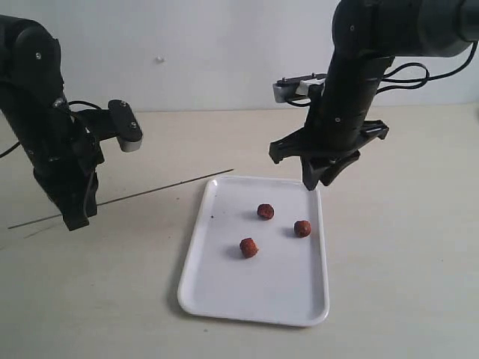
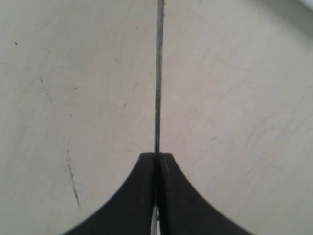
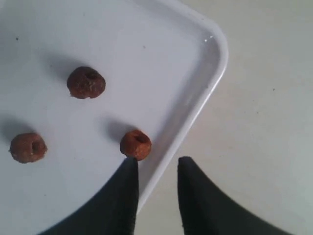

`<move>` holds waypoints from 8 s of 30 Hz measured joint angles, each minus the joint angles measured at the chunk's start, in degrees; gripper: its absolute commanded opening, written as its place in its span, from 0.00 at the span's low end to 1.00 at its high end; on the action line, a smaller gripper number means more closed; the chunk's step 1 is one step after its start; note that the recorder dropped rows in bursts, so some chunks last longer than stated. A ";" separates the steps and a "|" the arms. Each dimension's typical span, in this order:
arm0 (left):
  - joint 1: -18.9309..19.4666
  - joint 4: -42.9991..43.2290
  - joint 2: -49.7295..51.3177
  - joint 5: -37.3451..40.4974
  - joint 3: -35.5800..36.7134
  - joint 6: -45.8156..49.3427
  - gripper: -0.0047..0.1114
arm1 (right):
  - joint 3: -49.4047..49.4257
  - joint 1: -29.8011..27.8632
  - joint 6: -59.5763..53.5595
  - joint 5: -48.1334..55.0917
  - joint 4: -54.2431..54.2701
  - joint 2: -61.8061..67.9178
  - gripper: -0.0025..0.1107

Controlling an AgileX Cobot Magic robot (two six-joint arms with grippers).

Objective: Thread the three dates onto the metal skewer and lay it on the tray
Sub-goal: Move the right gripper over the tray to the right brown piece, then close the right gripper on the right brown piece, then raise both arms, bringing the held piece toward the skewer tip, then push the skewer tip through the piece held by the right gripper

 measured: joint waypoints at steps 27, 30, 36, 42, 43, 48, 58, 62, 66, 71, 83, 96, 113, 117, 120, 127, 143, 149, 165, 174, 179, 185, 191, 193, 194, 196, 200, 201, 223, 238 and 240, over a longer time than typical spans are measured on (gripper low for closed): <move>0.00 0.00 0.00 0.00 0.00 -0.74 0.04 | -0.15 5.82 16.04 -1.83 -6.94 5.13 0.36; 0.00 0.00 0.00 0.00 0.00 -0.74 0.04 | -0.15 6.59 18.02 -2.34 -6.71 5.13 0.36; 0.00 0.00 0.00 -0.35 0.00 -2.47 0.04 | 2.09 6.95 24.91 -2.98 -6.33 5.13 0.36; 0.00 0.00 0.00 -0.46 0.00 -3.27 0.04 | 5.79 6.95 26.49 -4.75 -6.33 5.13 0.36; 0.00 0.00 0.00 -0.46 0.00 -3.27 0.04 | 5.96 6.95 26.49 -4.90 -6.33 5.13 0.36; 0.00 0.00 0.00 -0.46 0.00 -3.92 0.04 | 6.05 6.95 27.13 -7.34 -6.33 5.13 0.36; 0.00 0.00 0.00 -0.46 0.00 -4.10 0.04 | 6.05 6.95 28.02 -9.76 -6.57 5.13 0.36; 0.00 0.00 0.00 -0.46 0.00 -4.10 0.04 | 6.05 6.95 28.02 -9.89 -7.73 5.13 0.36; 0.00 0.00 0.00 -0.46 0.00 -4.10 0.04 | 6.05 6.95 28.02 -9.89 -9.92 5.13 0.36; 0.00 0.00 0.00 -0.46 0.00 -4.10 0.04 | 6.05 6.95 27.84 -9.91 -11.59 5.13 0.36; 0.00 0.00 0.00 -0.46 0.00 -4.10 0.04 | 6.05 6.95 24.75 -10.13 -10.86 5.13 0.36; 0.00 0.00 0.00 -0.46 0.00 -4.10 0.04 | 6.05 6.95 21.87 -9.08 -9.19 5.13 0.36; 0.00 0.00 0.00 -0.90 0.00 -4.10 0.04 | 5.94 6.95 18.05 -9.19 -9.04 8.08 0.34; 0.00 0.00 0.00 -1.01 0.00 -4.10 0.04 | 5.94 6.95 18.15 -8.92 -9.04 8.08 0.29; 0.00 0.00 0.00 -1.01 0.00 -4.10 0.04 | 5.94 6.95 18.15 -8.40 -9.04 8.08 0.27; 0.00 0.00 0.00 -1.01 0.00 -4.10 0.04 | 5.94 6.95 18.59 -8.29 -9.04 8.08 0.21; 0.00 -6.57 0.00 -1.01 0.00 -6.28 0.04 | 6.06 6.84 22.40 -9.29 -16.03 1.90 0.20; 0.00 -20.14 0.00 -0.11 0.00 -6.57 0.04 | 6.06 1.56 28.45 -17.97 -18.13 -2.57 0.20; 0.00 -36.41 0.00 -5.65 0.00 -6.33 0.04 | 6.06 -4.38 15.02 -40.79 19.59 -3.21 0.20; 0.00 -39.38 3.89 -8.93 0.00 -6.33 0.04 | 6.06 -5.87 -3.73 -39.86 42.29 -3.58 0.20; 0.00 -43.54 5.16 -12.12 0.00 -4.50 0.04 | 6.06 -7.43 -9.08 -37.44 48.24 -3.80 0.20; -0.65 -46.64 5.16 -12.26 0.00 -0.31 0.04 | 6.06 -7.45 -10.91 -36.58 50.56 -3.80 0.20; -2.83 -46.49 5.16 -13.41 0.00 0.58 0.04 | 6.06 -7.45 -13.22 -35.78 53.91 -3.80 0.20; -2.91 -46.49 5.16 -13.41 0.00 0.58 0.04 | 6.06 -7.54 -13.51 -35.78 54.03 -3.80 0.20; -2.91 -46.49 5.16 -13.41 0.00 0.58 0.04 | 6.06 -7.54 -13.60 -36.01 54.05 -3.80 0.20; -2.91 -46.12 5.16 -13.41 0.00 0.58 0.04 | 6.06 -7.54 -13.63 -36.92 54.15 -3.80 0.20; -2.91 -46.14 5.16 -12.75 0.00 0.58 0.04 | 6.06 -7.54 -13.78 -38.90 54.15 -3.80 0.20; -2.91 -45.99 5.16 -12.51 0.00 0.58 0.04 | 6.06 -7.54 -13.78 -39.74 54.31 -3.80 0.20; -2.96 -45.75 5.16 -12.88 0.00 0.71 0.04 | 6.06 -7.94 -15.30 -38.73 54.72 -3.80 0.20; -2.96 -45.38 5.16 -13.44 0.00 1.01 0.04 | 6.06 -7.94 -16.48 -37.29 54.94 -3.80 0.20; -2.96 -45.38 5.16 -13.54 0.00 1.01 0.04 | 6.06 -7.94 -16.48 -36.80 55.54 -3.80 0.20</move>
